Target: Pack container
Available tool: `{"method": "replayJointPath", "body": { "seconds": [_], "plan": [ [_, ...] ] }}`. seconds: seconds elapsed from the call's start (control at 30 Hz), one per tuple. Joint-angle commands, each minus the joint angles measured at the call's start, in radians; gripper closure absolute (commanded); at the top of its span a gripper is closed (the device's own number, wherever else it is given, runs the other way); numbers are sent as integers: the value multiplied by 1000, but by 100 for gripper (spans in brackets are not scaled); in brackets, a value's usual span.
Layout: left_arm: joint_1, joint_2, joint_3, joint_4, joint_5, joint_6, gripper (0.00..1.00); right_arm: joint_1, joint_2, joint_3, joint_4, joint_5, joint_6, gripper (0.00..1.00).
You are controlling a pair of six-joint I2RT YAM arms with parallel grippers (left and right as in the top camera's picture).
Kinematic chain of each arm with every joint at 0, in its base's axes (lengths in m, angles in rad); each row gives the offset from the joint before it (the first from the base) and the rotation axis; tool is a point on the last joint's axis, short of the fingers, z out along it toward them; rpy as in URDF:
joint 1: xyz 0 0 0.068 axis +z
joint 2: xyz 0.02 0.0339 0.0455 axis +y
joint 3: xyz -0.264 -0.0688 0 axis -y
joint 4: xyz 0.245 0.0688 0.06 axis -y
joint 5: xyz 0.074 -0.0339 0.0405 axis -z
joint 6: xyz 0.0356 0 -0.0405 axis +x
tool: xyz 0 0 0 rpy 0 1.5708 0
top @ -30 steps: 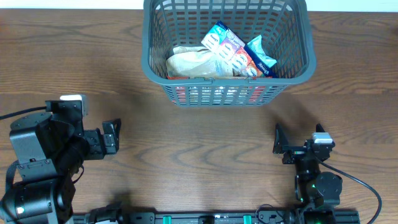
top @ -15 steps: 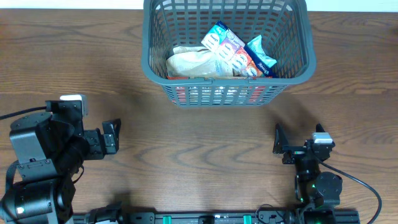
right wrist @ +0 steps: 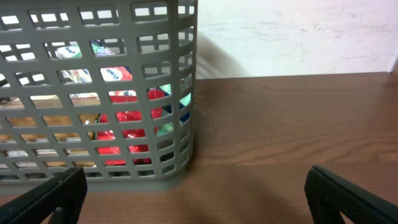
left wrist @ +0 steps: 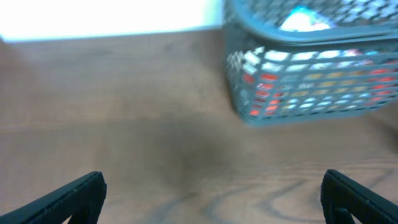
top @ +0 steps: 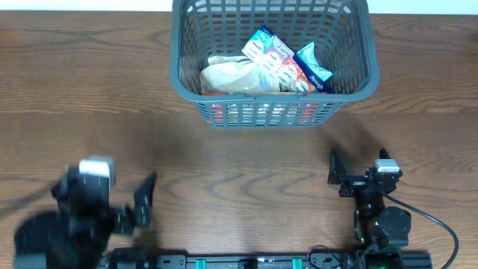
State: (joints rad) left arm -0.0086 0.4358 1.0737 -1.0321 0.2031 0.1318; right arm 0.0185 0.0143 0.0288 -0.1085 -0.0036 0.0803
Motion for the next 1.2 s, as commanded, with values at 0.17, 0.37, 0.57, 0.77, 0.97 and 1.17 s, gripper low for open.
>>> {"method": "replayJointPath", "body": {
  "seconds": [0.17, 0.37, 0.57, 0.77, 0.97, 1.17],
  "plan": [
    [-25, -338, -328, 181, -12, 4, 2, -6, -9, -8, 2, 4, 16, 1],
    [-25, -425, -575, 514, -13, -1, 1, -6, -9, -8, 2, 4, 16, 1],
    [-25, -428, -751, 856, -14, 51, 1, -6, -9, -8, 2, 3, 16, 1],
    [-25, -428, -893, 1103, -32, 56, 1, -6, -9, -8, 2, 3, 16, 1],
    [-25, -428, -1009, 1229, -33, 58, 1, -6, -9, -8, 2, 3, 16, 1],
    [-25, -429, -1070, 1184, -47, 58, 1, -6, -9, -8, 2, 3, 16, 1]
  ]
}}
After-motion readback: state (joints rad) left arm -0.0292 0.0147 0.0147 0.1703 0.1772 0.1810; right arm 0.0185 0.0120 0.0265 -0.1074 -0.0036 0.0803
